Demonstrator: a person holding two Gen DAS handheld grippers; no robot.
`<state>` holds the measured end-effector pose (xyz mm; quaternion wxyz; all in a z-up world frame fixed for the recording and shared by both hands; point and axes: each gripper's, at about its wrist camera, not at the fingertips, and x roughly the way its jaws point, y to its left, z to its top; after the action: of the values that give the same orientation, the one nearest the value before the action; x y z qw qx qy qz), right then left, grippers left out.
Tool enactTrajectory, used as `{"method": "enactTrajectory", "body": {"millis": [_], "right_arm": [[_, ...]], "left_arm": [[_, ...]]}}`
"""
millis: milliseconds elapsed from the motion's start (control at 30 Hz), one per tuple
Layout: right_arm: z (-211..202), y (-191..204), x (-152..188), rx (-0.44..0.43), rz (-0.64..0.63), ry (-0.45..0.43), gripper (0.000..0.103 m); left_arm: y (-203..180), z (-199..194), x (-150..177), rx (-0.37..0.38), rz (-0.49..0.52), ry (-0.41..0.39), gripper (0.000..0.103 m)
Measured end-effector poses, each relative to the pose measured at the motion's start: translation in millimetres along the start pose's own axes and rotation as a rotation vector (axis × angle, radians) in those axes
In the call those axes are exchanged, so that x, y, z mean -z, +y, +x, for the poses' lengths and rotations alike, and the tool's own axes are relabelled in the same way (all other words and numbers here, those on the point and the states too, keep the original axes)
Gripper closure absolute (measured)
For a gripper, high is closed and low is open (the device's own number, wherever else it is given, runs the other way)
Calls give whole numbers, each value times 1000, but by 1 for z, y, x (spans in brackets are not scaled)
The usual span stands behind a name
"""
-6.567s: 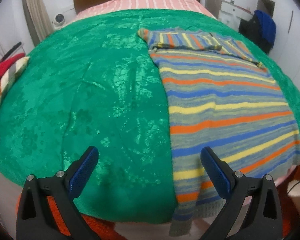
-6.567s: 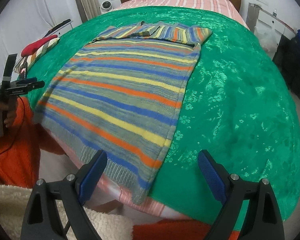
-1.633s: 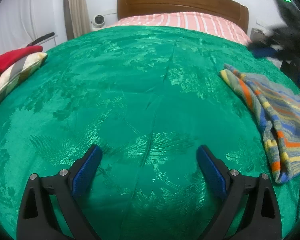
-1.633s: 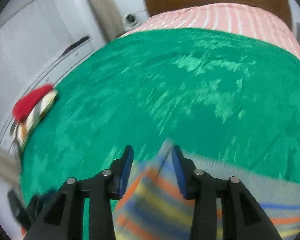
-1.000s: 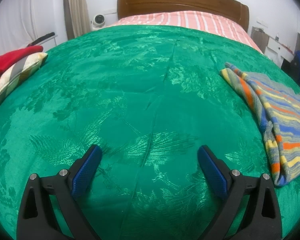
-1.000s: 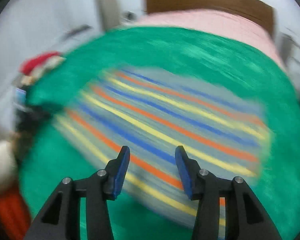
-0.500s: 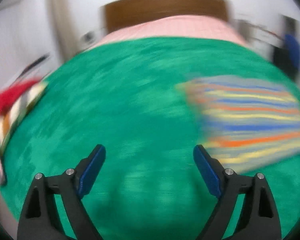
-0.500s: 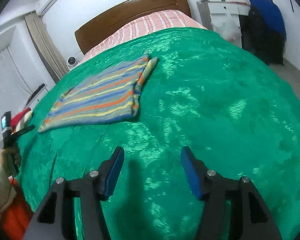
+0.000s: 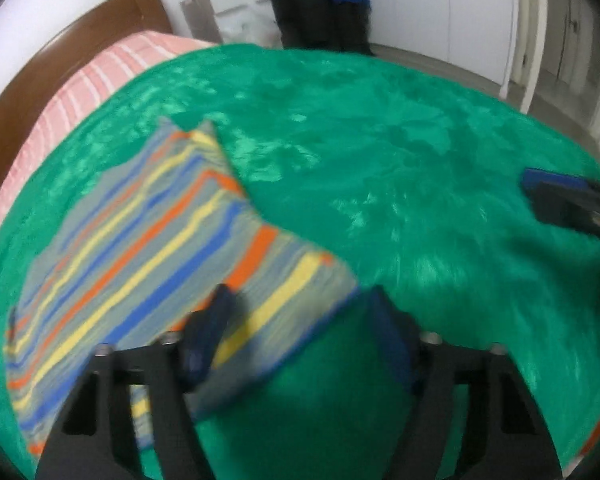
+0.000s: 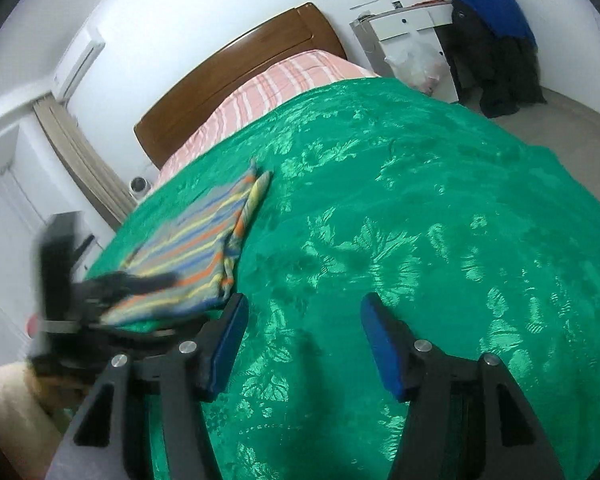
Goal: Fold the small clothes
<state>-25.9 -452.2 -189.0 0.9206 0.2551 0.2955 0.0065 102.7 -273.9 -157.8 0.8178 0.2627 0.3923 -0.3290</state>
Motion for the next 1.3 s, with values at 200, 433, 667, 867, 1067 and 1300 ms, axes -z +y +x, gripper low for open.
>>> {"method": "enactTrajectory", "body": {"millis": [200,433,667,867,1067,1300], "right_arm": [[2,1,-1,-22,-7,11,44],[91,41,-95,-219,24,316,44],[257,60,-133,-288,165,560,49],[256,106,-141,-258,66,471,92],[254,215,-146,-297,-129,457,92],[304,336,-99,-339,-264,523,92]], "left_arm": [[11,-14,10,4,-113,-95,93],[12,-19,12,29,-136,-138,93],[30,-38,24,88,-228,-182,94],[84,-76,52,144,-436,-272,95],[158,-125,108,109,-653,-336,95],[249,-140,191,25,-928,-303,95]]}}
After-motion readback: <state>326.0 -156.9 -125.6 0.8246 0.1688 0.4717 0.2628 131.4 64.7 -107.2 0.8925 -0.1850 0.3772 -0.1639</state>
